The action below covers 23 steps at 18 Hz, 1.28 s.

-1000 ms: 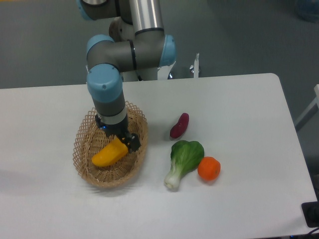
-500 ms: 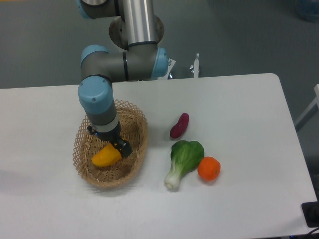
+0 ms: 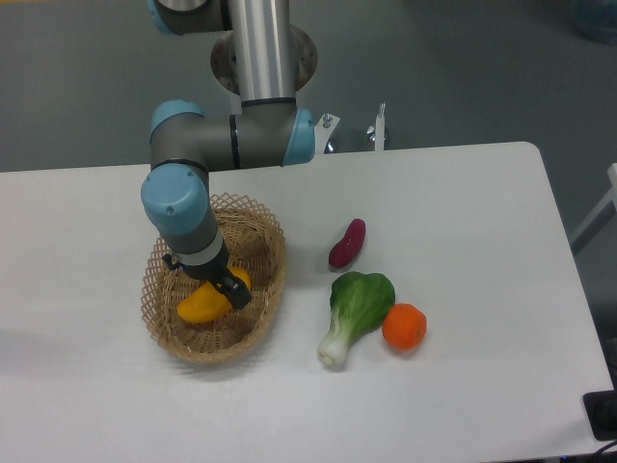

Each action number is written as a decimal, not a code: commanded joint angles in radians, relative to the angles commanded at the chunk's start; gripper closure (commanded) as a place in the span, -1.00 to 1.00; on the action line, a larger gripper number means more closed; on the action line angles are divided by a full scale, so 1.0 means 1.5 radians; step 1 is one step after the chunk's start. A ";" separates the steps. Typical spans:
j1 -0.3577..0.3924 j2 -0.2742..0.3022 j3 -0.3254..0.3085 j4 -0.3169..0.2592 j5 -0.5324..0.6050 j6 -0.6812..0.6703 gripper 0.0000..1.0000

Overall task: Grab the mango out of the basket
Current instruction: 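Close the gripper around the yellow mango, then lift the mango out of the basket and carry it beside the sweet potato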

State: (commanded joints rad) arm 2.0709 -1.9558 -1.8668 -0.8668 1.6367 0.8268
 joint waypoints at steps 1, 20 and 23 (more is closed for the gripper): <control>-0.001 0.000 0.000 0.003 0.001 0.000 -0.72; 0.045 0.062 0.012 -0.006 0.001 0.010 -0.14; 0.097 0.092 0.029 -0.011 -0.005 0.033 -0.14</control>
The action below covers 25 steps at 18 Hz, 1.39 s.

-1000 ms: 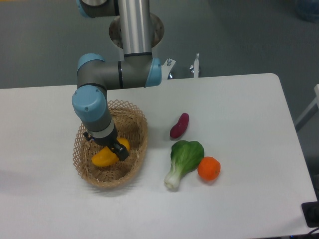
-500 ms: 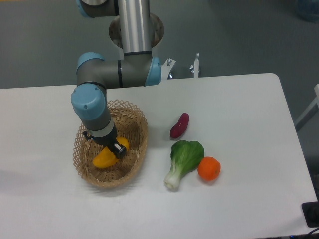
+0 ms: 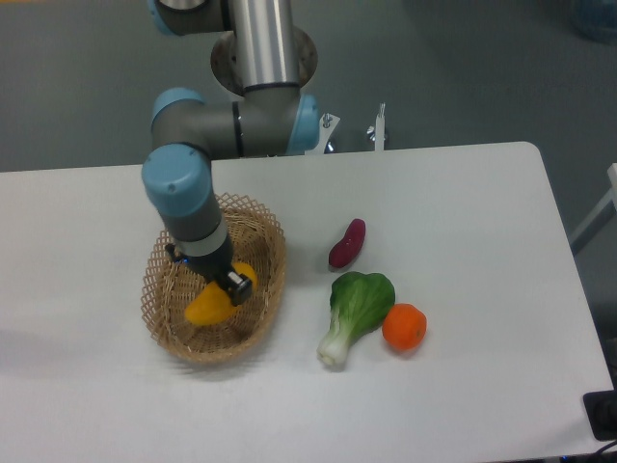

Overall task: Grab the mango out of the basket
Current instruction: 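Lift the mango out of the basket and carry it beside the sweet potato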

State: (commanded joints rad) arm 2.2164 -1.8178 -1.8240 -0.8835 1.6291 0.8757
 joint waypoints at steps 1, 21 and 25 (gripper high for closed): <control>0.014 0.000 0.005 0.000 0.001 0.015 -0.14; 0.322 0.054 0.084 -0.135 -0.071 0.374 -0.14; 0.327 0.054 0.083 -0.135 -0.072 0.382 -0.14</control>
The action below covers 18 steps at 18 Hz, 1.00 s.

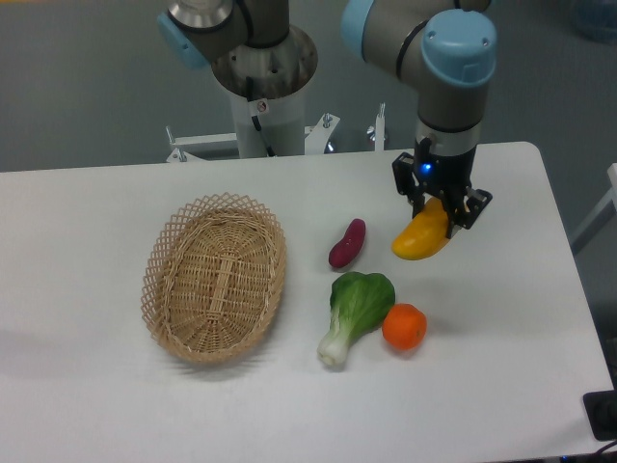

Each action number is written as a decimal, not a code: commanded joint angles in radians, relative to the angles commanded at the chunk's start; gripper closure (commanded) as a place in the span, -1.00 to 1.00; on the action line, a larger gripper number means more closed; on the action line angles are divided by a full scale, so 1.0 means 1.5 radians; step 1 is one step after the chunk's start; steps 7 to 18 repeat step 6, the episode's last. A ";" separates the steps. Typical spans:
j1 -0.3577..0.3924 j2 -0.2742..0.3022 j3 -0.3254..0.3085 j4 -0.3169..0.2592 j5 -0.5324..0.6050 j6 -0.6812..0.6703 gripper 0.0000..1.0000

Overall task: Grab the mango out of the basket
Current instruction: 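Lift the mango out of the basket and carry it beside the sweet potato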

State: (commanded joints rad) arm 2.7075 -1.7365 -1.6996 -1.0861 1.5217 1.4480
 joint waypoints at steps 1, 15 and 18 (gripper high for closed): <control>0.000 0.000 0.000 0.000 -0.002 0.001 -0.14; 0.001 0.000 0.000 0.000 -0.003 0.001 -0.14; 0.001 0.000 0.000 0.000 -0.003 0.001 -0.14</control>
